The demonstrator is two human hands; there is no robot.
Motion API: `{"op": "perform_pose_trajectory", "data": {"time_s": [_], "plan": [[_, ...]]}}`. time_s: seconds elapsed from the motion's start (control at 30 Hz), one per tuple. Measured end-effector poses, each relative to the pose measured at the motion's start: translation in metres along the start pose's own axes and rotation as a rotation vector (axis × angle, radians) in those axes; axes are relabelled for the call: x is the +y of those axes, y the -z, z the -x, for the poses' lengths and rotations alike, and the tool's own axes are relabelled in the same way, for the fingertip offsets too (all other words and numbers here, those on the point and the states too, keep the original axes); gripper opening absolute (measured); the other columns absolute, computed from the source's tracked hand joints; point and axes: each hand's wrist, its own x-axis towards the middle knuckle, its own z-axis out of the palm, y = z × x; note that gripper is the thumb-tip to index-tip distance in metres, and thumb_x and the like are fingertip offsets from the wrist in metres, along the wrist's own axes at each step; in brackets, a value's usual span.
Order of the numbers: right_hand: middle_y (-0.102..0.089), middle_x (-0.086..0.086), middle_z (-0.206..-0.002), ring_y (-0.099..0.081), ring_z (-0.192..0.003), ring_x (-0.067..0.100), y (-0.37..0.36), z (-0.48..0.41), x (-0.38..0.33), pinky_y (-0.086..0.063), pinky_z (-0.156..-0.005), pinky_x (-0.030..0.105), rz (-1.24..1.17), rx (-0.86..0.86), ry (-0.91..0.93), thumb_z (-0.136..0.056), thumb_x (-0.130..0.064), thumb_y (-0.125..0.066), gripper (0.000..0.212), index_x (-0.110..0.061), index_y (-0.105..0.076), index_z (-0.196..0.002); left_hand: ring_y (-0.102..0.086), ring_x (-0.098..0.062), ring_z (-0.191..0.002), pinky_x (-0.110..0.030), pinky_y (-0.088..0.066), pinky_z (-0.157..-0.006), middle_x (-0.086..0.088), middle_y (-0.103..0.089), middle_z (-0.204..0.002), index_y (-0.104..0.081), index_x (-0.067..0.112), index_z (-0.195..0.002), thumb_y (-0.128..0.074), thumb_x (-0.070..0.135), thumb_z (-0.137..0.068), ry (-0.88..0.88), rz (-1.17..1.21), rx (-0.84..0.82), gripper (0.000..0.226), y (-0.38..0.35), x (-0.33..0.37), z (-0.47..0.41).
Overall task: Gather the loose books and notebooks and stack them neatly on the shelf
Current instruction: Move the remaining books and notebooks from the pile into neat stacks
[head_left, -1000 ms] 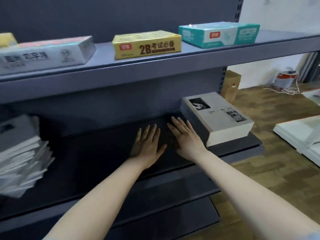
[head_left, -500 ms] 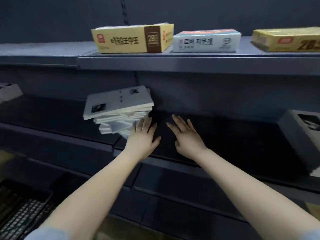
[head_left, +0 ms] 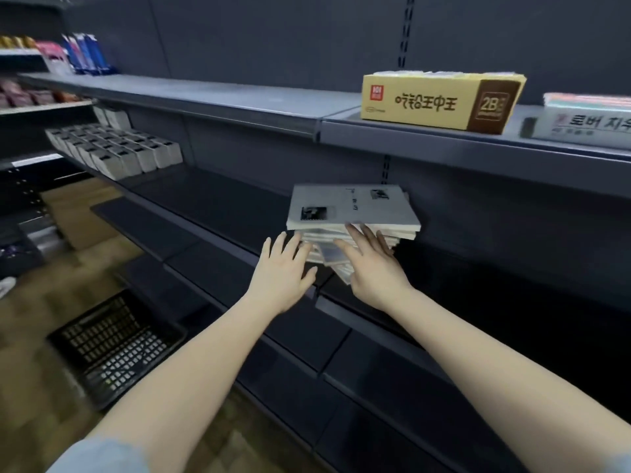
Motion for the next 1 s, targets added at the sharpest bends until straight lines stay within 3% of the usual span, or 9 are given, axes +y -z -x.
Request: {"op": "perform_pose_trajectory", "data": {"time_s": [0.3,0.43,0.53,0.63,0.73,0.8,0.87,0.93,1.0], "plan": [[0.018,-0.009,-0.157,0.024,-0.141,0.034,-0.014,-0.042,0.004,0.014,-0.112,0.054,0.061,-0.18,-0.106,-0.089,-0.027,-0.047,0.074,-0.034,-0.005,-0.15,-0.015,-0.031,-0.143,-0.047,-0.012,-0.116,-0.005,-0.019,-0.156,-0.028,0.017,-0.147,-0.031,0.044,-0.098,0.016,0.029,0.044,0.056,-0.008,-0.027,-0.02],[0.007,-0.01,-0.158,0.012,-0.144,0.033,-0.015,-0.04,0.009,0.008,-0.111,0.059,0.06,-0.169,-0.118,-0.091,-0.031,-0.048,0.077,-0.036,0.002,-0.149,-0.03,-0.037,-0.137,-0.051,-0.022,-0.111,-0.01,-0.035,-0.149,-0.04,0.014,-0.14,-0.039,0.043,-0.093,-0.003,0.046,0.094,0.055,-0.008,-0.026,-0.035],[-0.005,-0.008,-0.157,-0.002,-0.144,0.03,-0.007,-0.039,0.009,0.002,-0.112,0.061,0.069,-0.127,-0.105,-0.09,-0.033,-0.048,0.076,-0.034,0.0,-0.15,-0.045,-0.04,-0.125,-0.054,-0.036,-0.102,-0.014,-0.051,-0.135,-0.053,0.009,-0.129,-0.058,0.04,-0.081,-0.04,0.026,0.136,0.057,-0.007,-0.019,-0.046],[-0.005,-0.007,-0.157,-0.002,-0.144,0.029,-0.003,-0.034,0.012,0.005,-0.112,0.06,0.087,-0.143,-0.083,-0.09,-0.033,-0.049,0.077,-0.033,-0.001,-0.15,-0.056,-0.039,-0.114,-0.055,-0.045,-0.092,-0.014,-0.06,-0.125,-0.06,0.005,-0.121,-0.082,0.021,-0.054,-0.109,-0.049,0.154,0.072,-0.006,-0.013,-0.057],[-0.003,-0.008,-0.158,0.002,-0.145,0.026,-0.001,-0.027,0.017,0.008,-0.11,0.059,0.079,-0.162,-0.07,-0.09,-0.036,-0.049,0.077,-0.034,-0.001,-0.15,-0.06,-0.037,-0.109,-0.055,-0.047,-0.088,-0.017,-0.063,-0.121,-0.064,0.001,-0.117,-0.085,0.006,-0.035,-0.1,-0.107,0.136,0.085,-0.01,-0.014,-0.066],[-0.003,-0.008,-0.157,0.002,-0.145,0.025,0.002,-0.024,0.021,0.007,-0.11,0.06,0.05,-0.171,-0.073,-0.09,-0.037,-0.048,0.076,-0.033,-0.002,-0.15,-0.06,-0.036,-0.111,-0.056,-0.044,-0.092,-0.017,-0.064,-0.118,-0.063,0.002,-0.119,-0.085,0.003,-0.041,-0.069,-0.101,0.116,0.082,-0.012,-0.019,-0.072],[-0.003,-0.009,-0.157,0.001,-0.145,0.023,0.005,-0.021,0.024,0.006,-0.11,0.06,0.036,-0.181,-0.081,-0.089,-0.037,-0.049,0.077,-0.033,-0.003,-0.15,-0.065,-0.033,-0.102,-0.055,-0.044,-0.094,-0.017,-0.07,-0.102,-0.068,0.002,-0.111,-0.083,-0.002,-0.041,-0.094,-0.111,0.169,0.072,-0.013,-0.023,-0.077],[-0.004,-0.008,-0.156,-0.002,-0.144,0.021,0.008,-0.014,0.027,0.007,-0.111,0.059,0.042,-0.182,-0.117,-0.088,-0.035,-0.051,0.078,-0.033,-0.004,-0.15,-0.069,-0.028,-0.077,-0.049,-0.049,-0.088,-0.012,-0.071,-0.072,-0.074,0.004,-0.087,-0.081,-0.004,-0.026,-0.168,-0.161,0.259,0.062,-0.01,-0.021,-0.081],[-0.008,-0.005,-0.155,-0.005,-0.143,0.022,0.008,-0.007,0.029,0.005,-0.112,0.059,0.052,-0.152,-0.172,-0.087,-0.033,-0.052,0.079,-0.033,-0.003,-0.15,-0.065,-0.026,-0.061,-0.043,-0.051,-0.087,-0.007,-0.065,-0.056,-0.073,0.008,-0.075,-0.081,-0.001,-0.027,-0.249,-0.174,0.339,0.05,-0.005,-0.013,-0.08]]}}
